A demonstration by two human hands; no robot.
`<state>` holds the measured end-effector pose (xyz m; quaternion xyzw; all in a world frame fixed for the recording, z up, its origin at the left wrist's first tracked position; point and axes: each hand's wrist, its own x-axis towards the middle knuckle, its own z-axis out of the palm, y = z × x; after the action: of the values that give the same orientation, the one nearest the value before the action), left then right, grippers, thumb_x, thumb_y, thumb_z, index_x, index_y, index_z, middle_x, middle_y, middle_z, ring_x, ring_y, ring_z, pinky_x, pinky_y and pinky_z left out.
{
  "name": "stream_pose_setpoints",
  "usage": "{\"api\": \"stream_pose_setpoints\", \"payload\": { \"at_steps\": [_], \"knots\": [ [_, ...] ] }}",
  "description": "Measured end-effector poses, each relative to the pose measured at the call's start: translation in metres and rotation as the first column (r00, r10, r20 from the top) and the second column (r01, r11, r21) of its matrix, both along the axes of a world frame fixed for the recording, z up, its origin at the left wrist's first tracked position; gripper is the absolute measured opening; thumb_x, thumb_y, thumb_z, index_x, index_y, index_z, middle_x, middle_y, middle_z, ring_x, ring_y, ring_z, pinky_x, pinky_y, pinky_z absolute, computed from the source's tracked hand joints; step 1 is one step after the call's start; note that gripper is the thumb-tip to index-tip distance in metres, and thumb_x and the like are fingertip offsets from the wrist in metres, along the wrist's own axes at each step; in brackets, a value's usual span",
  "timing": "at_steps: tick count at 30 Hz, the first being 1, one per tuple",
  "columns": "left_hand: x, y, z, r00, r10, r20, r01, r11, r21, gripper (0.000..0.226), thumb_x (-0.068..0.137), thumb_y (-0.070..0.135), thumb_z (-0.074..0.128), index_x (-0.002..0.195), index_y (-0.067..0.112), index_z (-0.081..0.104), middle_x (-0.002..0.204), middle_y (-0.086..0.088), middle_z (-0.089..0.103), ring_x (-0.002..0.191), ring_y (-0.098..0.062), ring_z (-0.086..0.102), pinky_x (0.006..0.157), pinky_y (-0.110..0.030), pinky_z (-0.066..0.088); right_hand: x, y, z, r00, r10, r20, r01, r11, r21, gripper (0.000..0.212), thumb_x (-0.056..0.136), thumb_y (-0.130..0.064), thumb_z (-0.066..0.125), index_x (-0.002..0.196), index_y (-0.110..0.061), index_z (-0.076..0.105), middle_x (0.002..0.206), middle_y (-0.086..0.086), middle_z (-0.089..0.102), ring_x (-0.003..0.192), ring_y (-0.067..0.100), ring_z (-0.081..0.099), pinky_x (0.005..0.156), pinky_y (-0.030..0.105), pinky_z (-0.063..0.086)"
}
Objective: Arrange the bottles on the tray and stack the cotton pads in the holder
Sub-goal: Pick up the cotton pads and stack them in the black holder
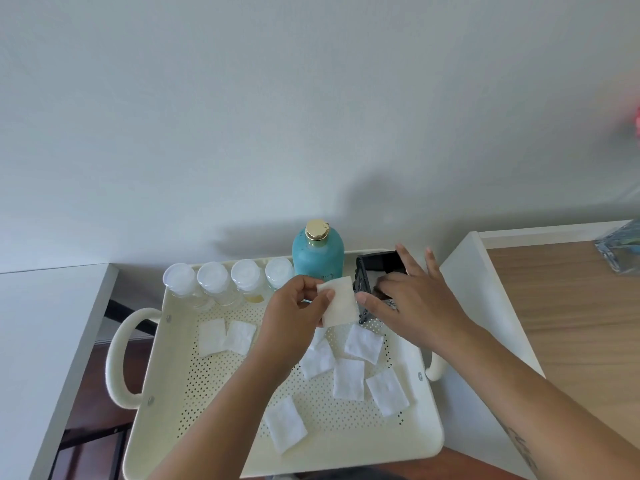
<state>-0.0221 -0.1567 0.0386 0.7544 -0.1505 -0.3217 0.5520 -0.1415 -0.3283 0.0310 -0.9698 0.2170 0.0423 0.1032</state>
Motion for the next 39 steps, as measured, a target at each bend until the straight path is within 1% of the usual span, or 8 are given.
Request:
{"api": "stream_pose_setpoints", "payload": {
  "at_steps": [3, 6, 11, 14, 23, 28, 32, 39],
  "knots": [
    [-0.002, -0.002, 0.002, 1.000, -0.012, -0.011, 0.012, 1.000, -0.005, 0.004, 0.090, 0.023, 0.069, 0.093, 0.021, 0.069, 0.090, -0.004, 0.073, 0.079, -0.023, 0.073, 0.076, -0.042, 0.062, -0.006, 0.002, 0.010, 0.963, -0.099, 0.250, 0.083, 0.994, 0.076, 0.051, 0.093, -0.061, 0.032, 0.096, -0.026, 0.070, 0.098, -0.013, 0.068, 0.134, 0.024, 0.041, 0.113, 0.044, 0.020],
    [-0.003, -0.006, 0.005, 0.998, -0.049, -0.040, 0.047, 0.998, -0.051, 0.007, 0.089, 0.022, 0.071, 0.095, 0.019, 0.070, 0.091, -0.008, 0.075, 0.081, -0.023, 0.073, 0.074, -0.033, 0.062, -0.018, 0.012, 0.022, 0.840, -0.294, 0.456, 0.144, 0.931, 0.334, 0.022, 0.091, -0.045, 0.055, 0.090, -0.029, 0.070, 0.081, -0.016, 0.067, 0.090, 0.007, 0.059, 0.079, 0.029, 0.045],
    [-0.008, -0.013, 0.010, 0.983, -0.119, -0.141, 0.097, 0.983, -0.154, 0.014, 0.087, 0.021, 0.073, 0.098, 0.013, 0.072, 0.092, -0.013, 0.076, 0.085, -0.023, 0.074, 0.068, -0.023, 0.059, -0.026, 0.036, 0.031, 0.766, -0.615, 0.190, 0.082, 0.386, 0.919, 0.011, 0.086, -0.030, 0.071, 0.096, -0.027, 0.072, 0.086, -0.009, 0.075, 0.080, 0.002, 0.070, 0.064, 0.010, 0.050],
    [-0.008, -0.013, 0.009, 0.971, -0.166, -0.169, 0.133, 0.973, -0.191, 0.015, 0.087, 0.022, 0.073, 0.099, 0.013, 0.072, 0.091, -0.009, 0.078, 0.084, -0.022, 0.075, 0.070, -0.023, 0.059, -0.025, 0.035, 0.030, 0.761, -0.633, 0.140, 0.104, 0.333, 0.937, 0.003, 0.086, -0.026, 0.072, 0.089, -0.024, 0.073, 0.074, -0.012, 0.073, 0.066, -0.004, 0.066, 0.054, 0.007, 0.046],
    [0.015, 0.039, -0.027, 0.995, 0.063, 0.077, -0.069, 0.995, 0.075, 0.007, 0.085, 0.029, 0.074, 0.090, 0.030, 0.069, 0.078, 0.006, 0.074, 0.069, -0.012, 0.071, 0.064, -0.026, 0.058, -0.007, -0.007, 0.024, 0.779, -0.563, 0.275, 0.296, 0.717, 0.631, 0.004, 0.090, -0.030, 0.065, 0.089, -0.028, 0.068, 0.080, -0.012, 0.065, 0.068, 0.002, 0.057, 0.060, 0.019, 0.039],
    [0.042, 0.083, -0.054, 0.959, 0.151, 0.239, -0.211, 0.945, 0.250, 0.007, 0.087, 0.026, 0.070, 0.082, 0.030, 0.066, 0.077, 0.005, 0.069, 0.072, -0.018, 0.067, 0.066, -0.035, 0.055, 0.003, -0.009, 0.015, 0.820, -0.481, 0.310, 0.304, 0.825, 0.477, 0.003, 0.091, -0.026, 0.063, 0.093, -0.025, 0.064, 0.081, -0.013, 0.063, 0.072, 0.013, 0.054, 0.057, 0.027, 0.039],
    [0.061, 0.112, -0.068, 0.905, 0.087, 0.416, -0.262, 0.885, 0.384, 0.004, 0.090, 0.022, 0.064, 0.089, 0.026, 0.063, 0.094, 0.007, 0.067, 0.073, -0.013, 0.062, 0.060, -0.028, 0.048, 0.005, -0.002, 0.011, 0.838, -0.439, 0.322, 0.310, 0.871, 0.380, 0.005, 0.090, -0.024, 0.062, 0.093, -0.023, 0.057, 0.080, -0.008, 0.062, 0.078, 0.022, 0.055, 0.059, 0.034, 0.046],
    [0.075, 0.125, -0.091, 0.819, -0.256, 0.514, -0.181, 0.735, 0.654, 0.037, 0.095, 0.015, 0.052, 0.132, 0.015, 0.053, 0.139, -0.003, 0.052, 0.124, -0.027, 0.045, 0.099, -0.042, 0.043, 0.005, 0.004, 0.007, 0.855, -0.357, 0.376, 0.315, 0.934, 0.170, 0.012, 0.091, -0.020, 0.061, 0.081, -0.017, 0.054, 0.073, -0.001, 0.060, 0.078, 0.026, 0.051, 0.052, 0.035, 0.047]
  ]
}}
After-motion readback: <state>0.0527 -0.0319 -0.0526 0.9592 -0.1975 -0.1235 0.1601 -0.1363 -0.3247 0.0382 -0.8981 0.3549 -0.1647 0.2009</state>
